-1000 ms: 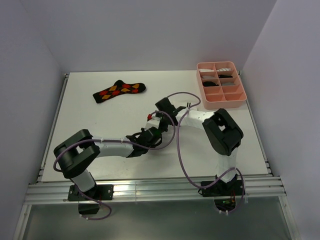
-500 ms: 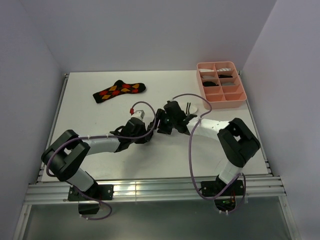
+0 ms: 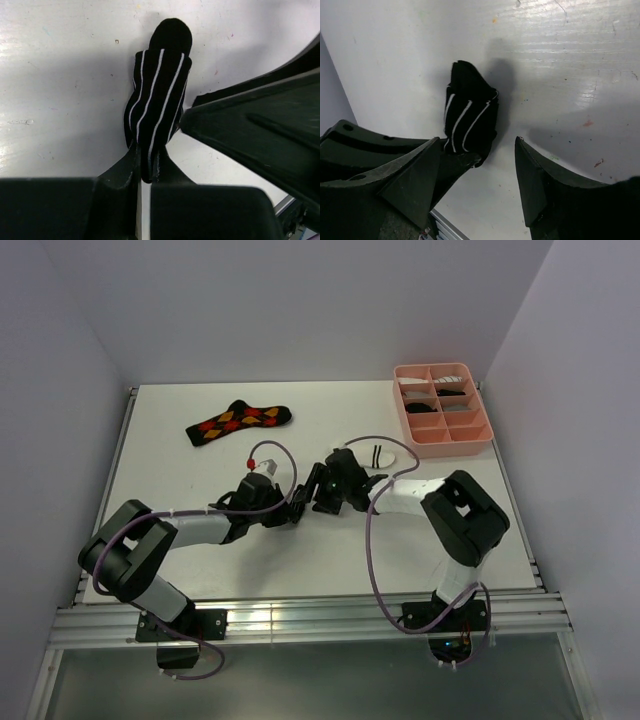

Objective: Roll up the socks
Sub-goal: Roll the sock at the center of the board, then pick up the sock at the center of the board.

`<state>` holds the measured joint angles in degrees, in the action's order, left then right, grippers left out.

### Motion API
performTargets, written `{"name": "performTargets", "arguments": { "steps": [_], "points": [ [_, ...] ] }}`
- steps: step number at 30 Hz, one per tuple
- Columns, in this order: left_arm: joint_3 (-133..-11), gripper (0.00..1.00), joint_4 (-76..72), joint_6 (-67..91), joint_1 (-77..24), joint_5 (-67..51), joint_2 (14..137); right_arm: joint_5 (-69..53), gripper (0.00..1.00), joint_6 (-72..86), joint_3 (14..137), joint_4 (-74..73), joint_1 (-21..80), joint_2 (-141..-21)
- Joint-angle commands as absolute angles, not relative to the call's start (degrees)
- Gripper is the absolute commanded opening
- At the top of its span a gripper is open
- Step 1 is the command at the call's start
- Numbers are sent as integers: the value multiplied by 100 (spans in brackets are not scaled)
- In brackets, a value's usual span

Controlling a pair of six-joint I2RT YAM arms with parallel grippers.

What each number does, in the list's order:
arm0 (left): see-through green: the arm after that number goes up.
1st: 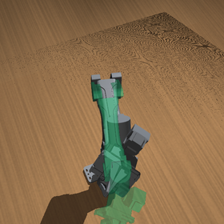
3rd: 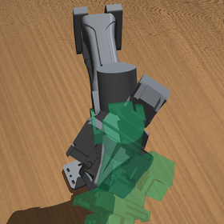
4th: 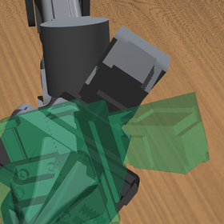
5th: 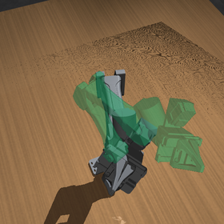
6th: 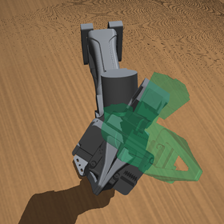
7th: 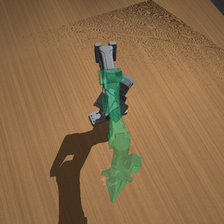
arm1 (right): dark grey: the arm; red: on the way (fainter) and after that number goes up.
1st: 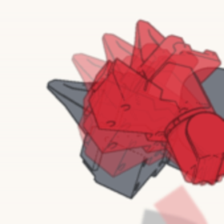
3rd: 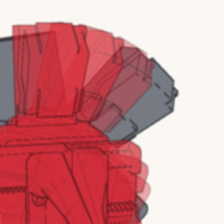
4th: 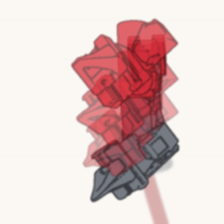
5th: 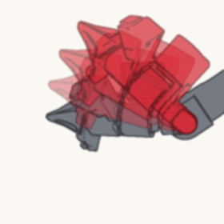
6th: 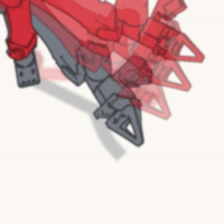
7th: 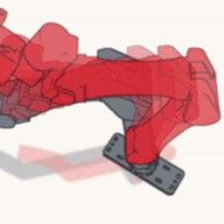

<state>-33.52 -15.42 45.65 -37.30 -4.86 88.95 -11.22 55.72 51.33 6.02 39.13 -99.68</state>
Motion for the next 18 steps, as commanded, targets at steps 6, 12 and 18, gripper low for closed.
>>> {"name": "performTargets", "arguments": {
  "steps": [6,12,18],
  "points": [
    [-3208,1,-1318,4667,-3683,-703,8903,-1151,67,5862,5414,861,4043,-10493],
    [-3226,1,-1318,4667,-3674,-782,8982,-1230,65,5933,5581,791,4104,-10775],
    [-3217,1,-1362,4667,-3674,-887,9053,-1301,61,5898,5774,607,4131,-11100]
  ]
}}
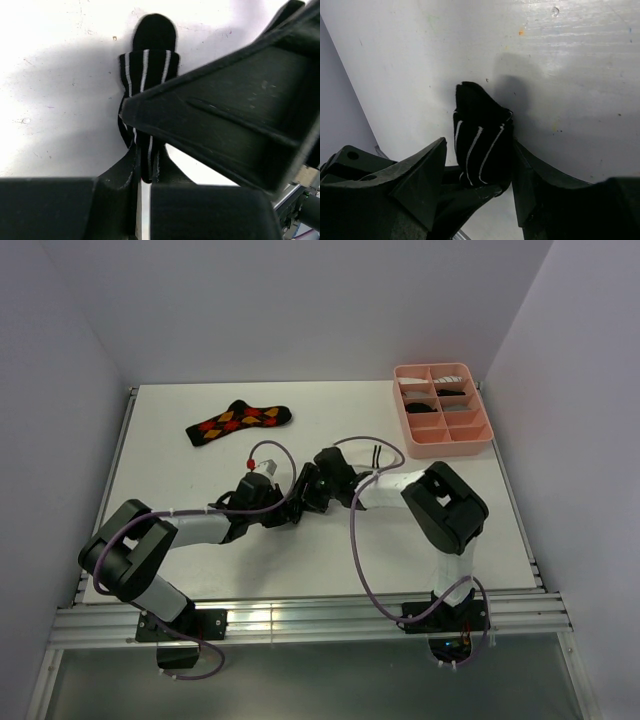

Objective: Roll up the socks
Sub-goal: Pick up the sock at the center of the board.

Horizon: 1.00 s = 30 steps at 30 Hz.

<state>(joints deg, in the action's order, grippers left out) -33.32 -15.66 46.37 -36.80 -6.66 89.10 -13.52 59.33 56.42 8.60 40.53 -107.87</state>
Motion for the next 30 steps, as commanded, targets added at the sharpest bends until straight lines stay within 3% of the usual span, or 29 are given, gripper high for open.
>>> {"name": "performTargets", "arguments": {
  "steps": [1,4,6,7,10,13,14,17,18,21,30],
  "points": [
    [-3217,1,-1371,4667,-3674,-896,9070,-1336,59,5897,5818,589,4131,-11153],
    [-3208,1,-1397,4658,-3674,-940,9105,-1476,55,5862,5871,571,4131,-11337],
    [-3199,1,-1406,4650,-3665,-958,9105,-1590,47,5784,5915,554,4131,-11434],
    [-3191,1,-1424,4649,-3665,-967,9114,-1617,42,5757,5932,536,4131,-11469],
    [-3164,1,-1450,4667,-3648,-1002,9123,-1635,14,5582,6003,422,4131,-11496],
    [-3138,1,-1441,4676,-3621,-1002,9097,-1556,0,5327,6117,238,4122,-11444],
    [-3129,1,-1433,4676,-3604,-958,9071,-1512,0,5248,6143,124,4122,-11391],
    [-3103,23,-1337,4650,-3586,-766,8860,-1336,0,4975,6214,-87,4105,-11198],
    [-3120,38,-1197,4632,-3577,-678,8790,-1275,0,4844,6249,-140,4096,-11136],
    [-3173,53,-898,4597,-3568,-379,8430,-1029,0,4537,6380,-430,4052,-10908],
    [-3814,76,368,4185,-3200,430,6902,-414,0,3842,6828,-1388,3789,-10310]
  ]
}}
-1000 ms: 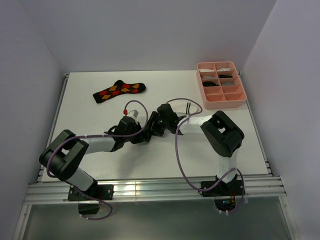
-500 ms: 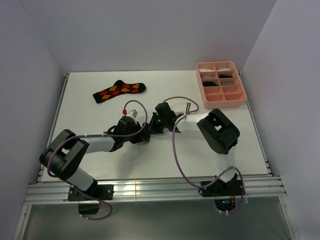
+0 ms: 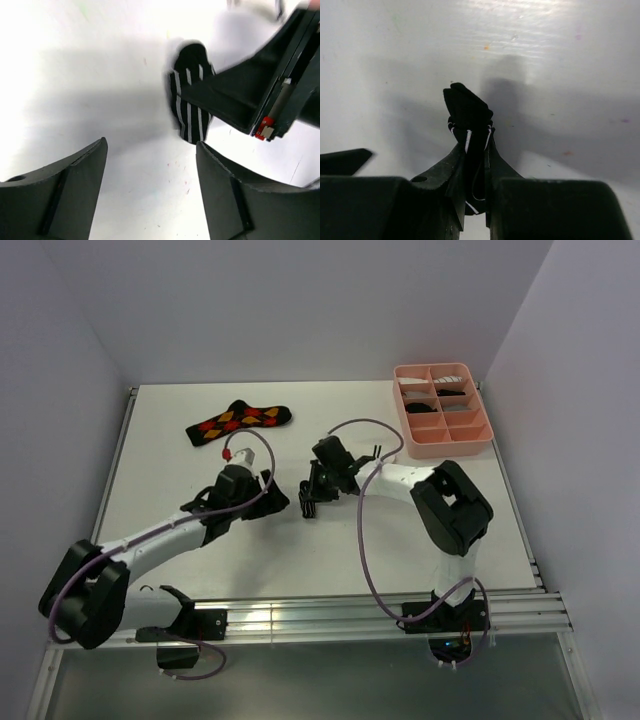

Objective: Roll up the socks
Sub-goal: Pick up the sock at the center of the board, then place the sock in the storage box.

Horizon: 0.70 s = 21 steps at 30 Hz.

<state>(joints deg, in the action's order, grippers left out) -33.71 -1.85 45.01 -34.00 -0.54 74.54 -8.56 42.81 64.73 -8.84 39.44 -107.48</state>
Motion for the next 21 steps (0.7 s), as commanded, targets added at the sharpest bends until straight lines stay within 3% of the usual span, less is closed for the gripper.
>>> {"name": "performTargets", "arguments": {
  "steps": [1,10,15,21],
  "points": [
    [-3901,77,621,4131,-3138,596,6795,-361,0,3789,6873,-1476,3745,-10249],
    [-4965,85,2020,3586,-2347,1344,5687,-18,0,3489,7452,-2442,2727,-9432],
    [-5422,99,2697,3376,-2154,2214,5021,130,0,3524,8155,-3067,1882,-9325],
    [-5607,100,3023,3252,-2136,2846,4457,141,0,3814,8841,-3471,617,-9501]
  ]
}}
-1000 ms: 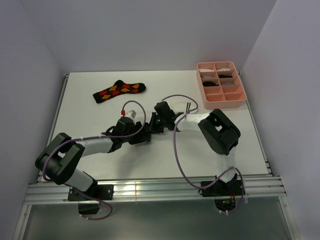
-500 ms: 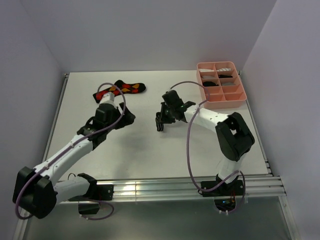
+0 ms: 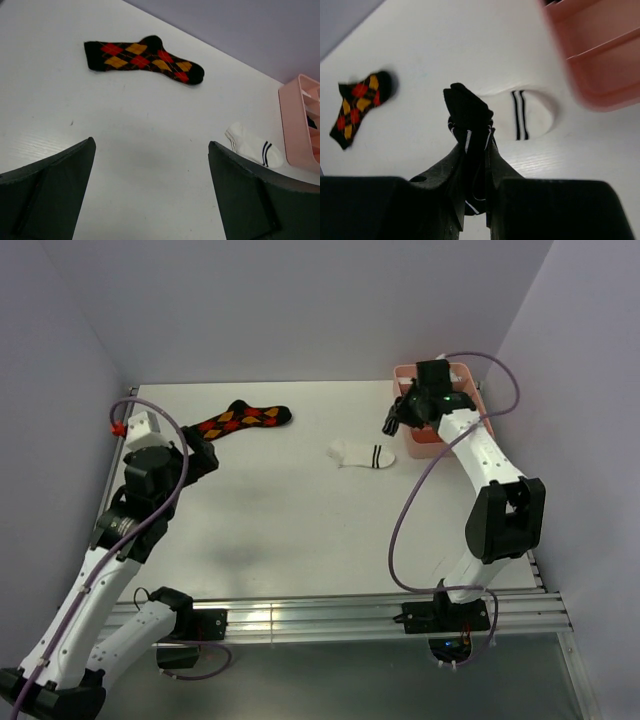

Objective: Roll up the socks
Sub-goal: Place the sock in the storage box.

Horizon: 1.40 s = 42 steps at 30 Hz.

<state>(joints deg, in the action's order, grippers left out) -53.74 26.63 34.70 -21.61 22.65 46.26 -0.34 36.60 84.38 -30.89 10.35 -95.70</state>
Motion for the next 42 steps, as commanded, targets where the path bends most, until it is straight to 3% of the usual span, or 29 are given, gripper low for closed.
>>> {"name": "performTargets", "arguments": {
  "steps": [1,16,29,42],
  "points": [
    [-5599,100,3102,3278,-2136,2909,4439,158,0,3858,8903,-3506,467,-9579],
    [-4826,100,2576,3419,-2136,3384,4078,228,0,4552,9852,-3121,-1396,-10880],
    [-4808,99,2259,3604,-2136,3278,4816,342,0,4939,10687,-2435,-1679,-12304],
    [-4966,100,2136,3621,-2136,3217,5326,764,0,5519,10336,-2583,-1802,-12419]
  ]
}}
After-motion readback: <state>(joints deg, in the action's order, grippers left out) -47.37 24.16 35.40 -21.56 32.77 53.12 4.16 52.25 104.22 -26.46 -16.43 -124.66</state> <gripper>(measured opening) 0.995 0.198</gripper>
